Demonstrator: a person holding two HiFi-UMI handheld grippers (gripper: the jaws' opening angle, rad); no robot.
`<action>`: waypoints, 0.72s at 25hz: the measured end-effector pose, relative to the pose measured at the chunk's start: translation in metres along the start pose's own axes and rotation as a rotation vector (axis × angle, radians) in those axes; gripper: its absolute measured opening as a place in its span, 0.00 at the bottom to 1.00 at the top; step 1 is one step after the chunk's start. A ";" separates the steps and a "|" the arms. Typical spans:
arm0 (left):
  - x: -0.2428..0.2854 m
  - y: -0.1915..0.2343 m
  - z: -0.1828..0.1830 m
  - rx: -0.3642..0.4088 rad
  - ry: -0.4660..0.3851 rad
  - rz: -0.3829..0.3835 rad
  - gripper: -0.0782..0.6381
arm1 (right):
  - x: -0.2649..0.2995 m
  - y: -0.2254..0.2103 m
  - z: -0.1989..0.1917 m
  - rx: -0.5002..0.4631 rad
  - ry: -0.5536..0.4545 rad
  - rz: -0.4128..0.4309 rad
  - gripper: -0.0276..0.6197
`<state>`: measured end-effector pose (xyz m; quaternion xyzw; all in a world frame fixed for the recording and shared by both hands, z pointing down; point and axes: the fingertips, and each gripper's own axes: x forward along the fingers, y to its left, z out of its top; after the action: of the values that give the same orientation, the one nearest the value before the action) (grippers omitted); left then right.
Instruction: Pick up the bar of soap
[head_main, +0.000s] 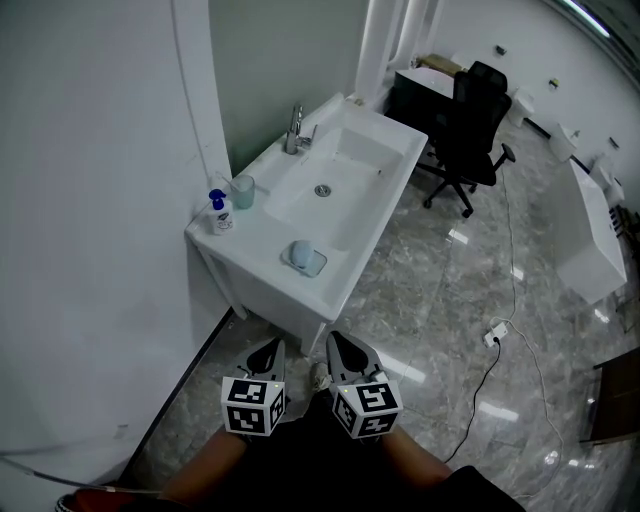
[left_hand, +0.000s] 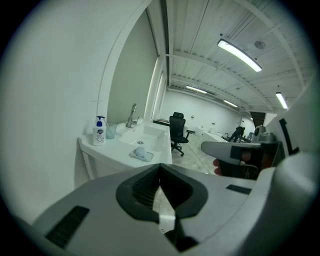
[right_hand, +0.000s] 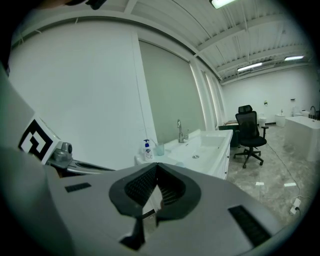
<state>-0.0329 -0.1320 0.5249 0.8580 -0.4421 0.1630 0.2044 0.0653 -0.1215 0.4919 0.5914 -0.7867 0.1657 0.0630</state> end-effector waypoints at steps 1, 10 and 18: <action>0.005 0.001 0.003 -0.001 0.002 0.002 0.12 | 0.005 -0.004 0.002 0.001 0.002 0.000 0.05; 0.055 0.008 0.032 -0.021 0.020 0.024 0.12 | 0.052 -0.040 0.027 -0.014 0.024 0.033 0.05; 0.104 0.006 0.063 -0.033 0.030 0.051 0.12 | 0.088 -0.083 0.050 -0.019 0.050 0.059 0.05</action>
<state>0.0261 -0.2384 0.5191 0.8405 -0.4631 0.1738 0.2211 0.1230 -0.2384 0.4865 0.5631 -0.8034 0.1749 0.0831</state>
